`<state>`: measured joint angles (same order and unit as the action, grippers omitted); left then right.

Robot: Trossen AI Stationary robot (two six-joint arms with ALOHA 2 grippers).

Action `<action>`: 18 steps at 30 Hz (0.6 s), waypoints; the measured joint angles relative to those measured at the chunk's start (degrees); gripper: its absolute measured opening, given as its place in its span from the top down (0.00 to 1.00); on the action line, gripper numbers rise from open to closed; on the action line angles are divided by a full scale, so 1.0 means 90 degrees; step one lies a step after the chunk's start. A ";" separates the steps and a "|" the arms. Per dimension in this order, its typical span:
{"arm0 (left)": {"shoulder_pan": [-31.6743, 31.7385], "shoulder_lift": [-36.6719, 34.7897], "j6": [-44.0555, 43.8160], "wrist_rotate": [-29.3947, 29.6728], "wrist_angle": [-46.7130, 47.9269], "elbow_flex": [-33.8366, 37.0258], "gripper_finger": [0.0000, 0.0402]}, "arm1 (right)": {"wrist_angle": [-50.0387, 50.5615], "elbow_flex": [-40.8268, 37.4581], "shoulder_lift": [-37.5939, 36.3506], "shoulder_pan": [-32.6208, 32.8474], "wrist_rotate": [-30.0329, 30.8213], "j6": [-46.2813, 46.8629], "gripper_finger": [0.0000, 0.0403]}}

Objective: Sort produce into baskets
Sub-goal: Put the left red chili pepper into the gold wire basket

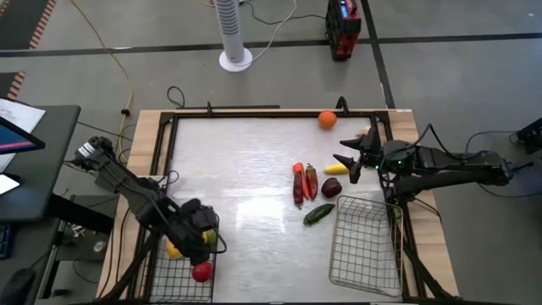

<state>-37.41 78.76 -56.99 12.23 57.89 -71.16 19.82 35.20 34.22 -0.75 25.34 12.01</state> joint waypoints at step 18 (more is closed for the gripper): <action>0.2551 0.0766 0.4334 0.1582 -0.1875 -0.0100 0.10 | 0.0048 0.0007 0.1044 -0.0002 -0.0419 0.0186 0.29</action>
<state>-14.45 85.66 -17.98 26.47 41.01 -72.05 20.25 35.27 43.61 -0.78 21.57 13.69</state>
